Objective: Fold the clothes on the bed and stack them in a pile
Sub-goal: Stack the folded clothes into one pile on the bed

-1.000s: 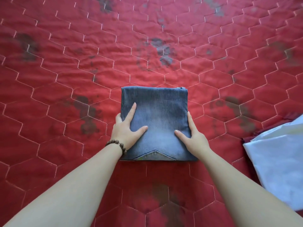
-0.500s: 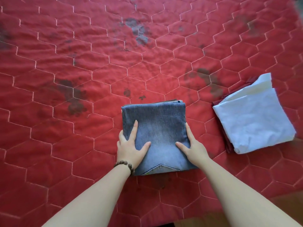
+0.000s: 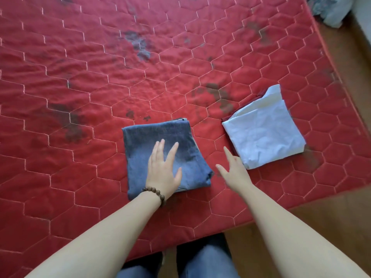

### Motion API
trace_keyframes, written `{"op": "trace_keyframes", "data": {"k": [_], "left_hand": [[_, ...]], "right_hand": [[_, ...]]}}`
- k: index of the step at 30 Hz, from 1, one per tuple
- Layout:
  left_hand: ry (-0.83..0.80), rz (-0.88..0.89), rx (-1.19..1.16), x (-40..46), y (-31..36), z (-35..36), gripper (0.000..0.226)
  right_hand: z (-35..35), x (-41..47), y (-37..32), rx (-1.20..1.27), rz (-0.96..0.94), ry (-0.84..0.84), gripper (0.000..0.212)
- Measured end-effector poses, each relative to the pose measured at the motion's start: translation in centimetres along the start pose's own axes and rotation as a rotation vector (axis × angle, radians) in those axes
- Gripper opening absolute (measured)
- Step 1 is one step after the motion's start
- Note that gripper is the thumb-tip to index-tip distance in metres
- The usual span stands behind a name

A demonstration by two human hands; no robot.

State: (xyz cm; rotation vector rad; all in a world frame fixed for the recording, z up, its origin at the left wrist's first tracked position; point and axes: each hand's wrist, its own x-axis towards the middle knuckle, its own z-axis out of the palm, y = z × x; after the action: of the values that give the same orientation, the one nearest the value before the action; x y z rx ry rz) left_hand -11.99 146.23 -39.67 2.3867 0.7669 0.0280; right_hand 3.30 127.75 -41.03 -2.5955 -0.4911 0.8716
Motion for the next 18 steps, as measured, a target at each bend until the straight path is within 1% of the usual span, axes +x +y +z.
{"op": "trace_keyframes", "data": {"k": [2, 4, 6, 9, 13, 15, 18], "left_hand": [[-0.076, 0.010, -0.058, 0.2, 3.3, 1.1, 0.075], [-0.130, -0.027, -0.134, 0.7, 6.5, 2.8, 0.077], [-0.163, -0.062, -0.175, 1.7, 9.7, 5.1, 0.079], [-0.189, -0.146, -0.173, 4.0, 14.0, 8.8, 0.082], [-0.164, -0.323, -0.221, 7.3, 18.6, 13.3, 0.083], [-0.134, -0.417, -0.250, 8.6, 20.0, 15.1, 0.082], [-0.095, -0.538, -0.258, 10.0, 21.2, 17.3, 0.080]], "right_hand": [[-1.9, -0.4, 1.8, 0.016, 0.015, 0.012, 0.069], [-3.9, -0.2, 4.0, 0.017, 0.018, 0.031, 0.067], [-6.2, 1.0, 6.6, 0.013, 0.000, 0.051, 0.066], [-10.0, 4.1, 10.8, -0.033, -0.040, 0.073, 0.066], [-15.0, 8.6, 16.5, -0.131, -0.086, 0.065, 0.067], [-17.3, 10.9, 18.9, -0.203, -0.114, 0.064, 0.067], [-19.9, 14.1, 21.1, -0.211, -0.128, 0.052, 0.068]]}}
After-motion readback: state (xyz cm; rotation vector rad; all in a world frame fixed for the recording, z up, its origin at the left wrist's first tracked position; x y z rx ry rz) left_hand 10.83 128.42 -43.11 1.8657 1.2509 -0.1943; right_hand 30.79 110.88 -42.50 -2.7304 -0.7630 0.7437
